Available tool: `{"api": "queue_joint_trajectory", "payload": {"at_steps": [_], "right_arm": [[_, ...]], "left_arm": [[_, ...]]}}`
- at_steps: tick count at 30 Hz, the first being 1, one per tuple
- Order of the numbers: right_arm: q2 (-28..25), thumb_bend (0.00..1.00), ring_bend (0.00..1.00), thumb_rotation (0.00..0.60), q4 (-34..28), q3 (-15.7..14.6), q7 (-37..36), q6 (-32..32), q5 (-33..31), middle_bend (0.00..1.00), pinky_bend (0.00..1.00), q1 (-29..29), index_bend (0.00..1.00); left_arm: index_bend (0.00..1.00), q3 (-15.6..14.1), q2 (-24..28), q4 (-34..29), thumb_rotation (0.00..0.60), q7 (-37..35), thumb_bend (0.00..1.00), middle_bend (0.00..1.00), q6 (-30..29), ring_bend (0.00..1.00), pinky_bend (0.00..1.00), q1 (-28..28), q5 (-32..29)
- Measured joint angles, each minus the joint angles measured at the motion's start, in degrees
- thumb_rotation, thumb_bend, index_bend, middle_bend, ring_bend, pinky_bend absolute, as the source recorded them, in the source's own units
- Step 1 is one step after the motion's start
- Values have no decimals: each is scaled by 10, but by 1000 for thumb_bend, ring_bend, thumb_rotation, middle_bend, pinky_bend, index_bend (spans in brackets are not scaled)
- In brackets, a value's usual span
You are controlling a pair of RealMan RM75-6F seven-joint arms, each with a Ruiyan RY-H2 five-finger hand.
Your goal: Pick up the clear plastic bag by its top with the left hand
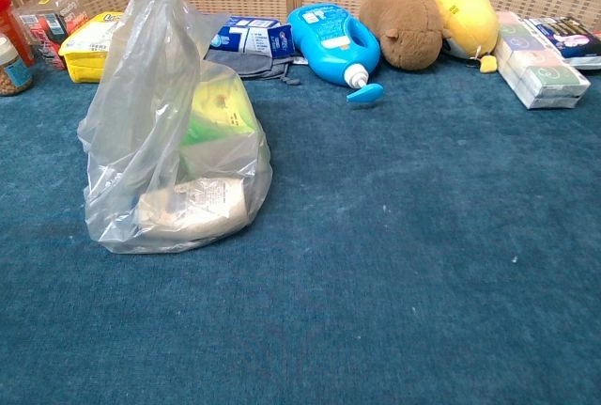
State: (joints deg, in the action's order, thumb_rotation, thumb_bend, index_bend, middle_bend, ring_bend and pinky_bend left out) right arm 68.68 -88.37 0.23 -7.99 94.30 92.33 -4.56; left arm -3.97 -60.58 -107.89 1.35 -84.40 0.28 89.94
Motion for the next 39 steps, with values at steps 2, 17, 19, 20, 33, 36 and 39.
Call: {"api": "queue_joint_trajectory", "payload": {"at_steps": [2, 17, 19, 20, 33, 36, 39], "right_arm": [[-1, 289, 359, 599, 3, 1, -4, 0, -1, 404, 262, 0, 376], [2, 289, 359, 598, 21, -2, -30, 15, 5, 404, 261, -8, 376], [1, 289, 360, 598, 20, -2, -28, 15, 5, 404, 261, -8, 376], [0, 289, 360, 598, 19, -1, -28, 16, 5, 404, 261, -8, 376], [1, 289, 359, 598, 13, 1, -18, 13, -2, 404, 260, -9, 376], [2, 290, 360, 598, 11, 2, -13, 10, -3, 404, 260, -8, 376], [3, 289, 359, 599, 8, 3, -8, 7, -6, 404, 260, -7, 376]], "left_arm": [[441, -2, -1, -2, 181, 0, 252, 370, 2, 280, 202, 0, 1], [441, 0, 21, -20, 180, -26, 252, 370, 7, 280, 202, -9, 8], [441, 1, 25, -22, 183, -45, 251, 370, 15, 280, 202, -14, 6], [441, 2, 28, -24, 183, -55, 251, 370, 20, 280, 202, -17, 5], [441, 22, 108, -60, 178, -352, 246, 370, 132, 280, 215, -100, -8], [441, 30, 127, -68, 178, -425, 245, 370, 159, 280, 216, -122, -10], [441, 39, 141, -71, 177, -494, 244, 370, 185, 280, 216, -145, -15]]}}
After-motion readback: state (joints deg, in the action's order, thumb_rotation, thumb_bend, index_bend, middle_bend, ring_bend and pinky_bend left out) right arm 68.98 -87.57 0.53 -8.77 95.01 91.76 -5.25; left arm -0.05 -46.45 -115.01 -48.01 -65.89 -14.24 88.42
